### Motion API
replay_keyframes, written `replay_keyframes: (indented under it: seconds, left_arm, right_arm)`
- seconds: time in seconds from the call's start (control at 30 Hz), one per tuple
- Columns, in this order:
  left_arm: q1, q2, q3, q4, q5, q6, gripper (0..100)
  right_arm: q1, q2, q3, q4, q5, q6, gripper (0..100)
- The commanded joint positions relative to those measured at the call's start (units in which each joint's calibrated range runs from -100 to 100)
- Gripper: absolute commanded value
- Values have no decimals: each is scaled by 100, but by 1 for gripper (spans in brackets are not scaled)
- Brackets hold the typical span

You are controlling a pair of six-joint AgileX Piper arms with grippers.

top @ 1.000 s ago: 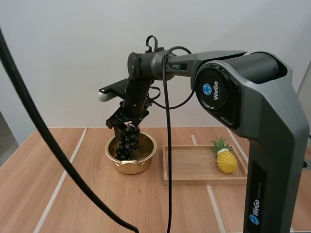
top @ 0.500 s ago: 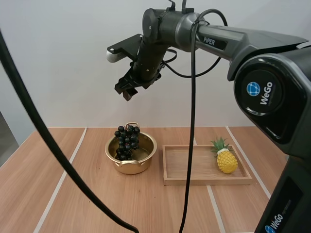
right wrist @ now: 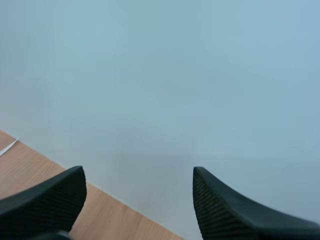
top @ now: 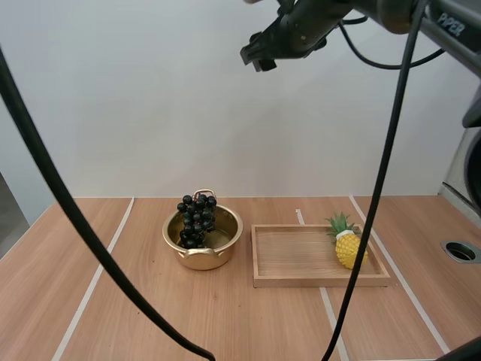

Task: Open the pot, put the grape inside, and close it

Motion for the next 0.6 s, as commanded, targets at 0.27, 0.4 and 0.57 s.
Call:
replay_keyframes:
  seconds: [0.27, 0.4, 0.57]
  left_arm:
    - [3, 135, -17, 347, 138, -17, 0]
    - [3, 260, -17, 356, 735, -17, 0]
    - [3, 474, -17, 356, 1456, -43, 0]
  right_arm:
    - [-634, -1237, -43, -12, -672, 644, 100]
    - [-748, -1594, -43, -25, -672, 736, 100]
    - [-764, -2027, -43, -366, -654, 964, 100]
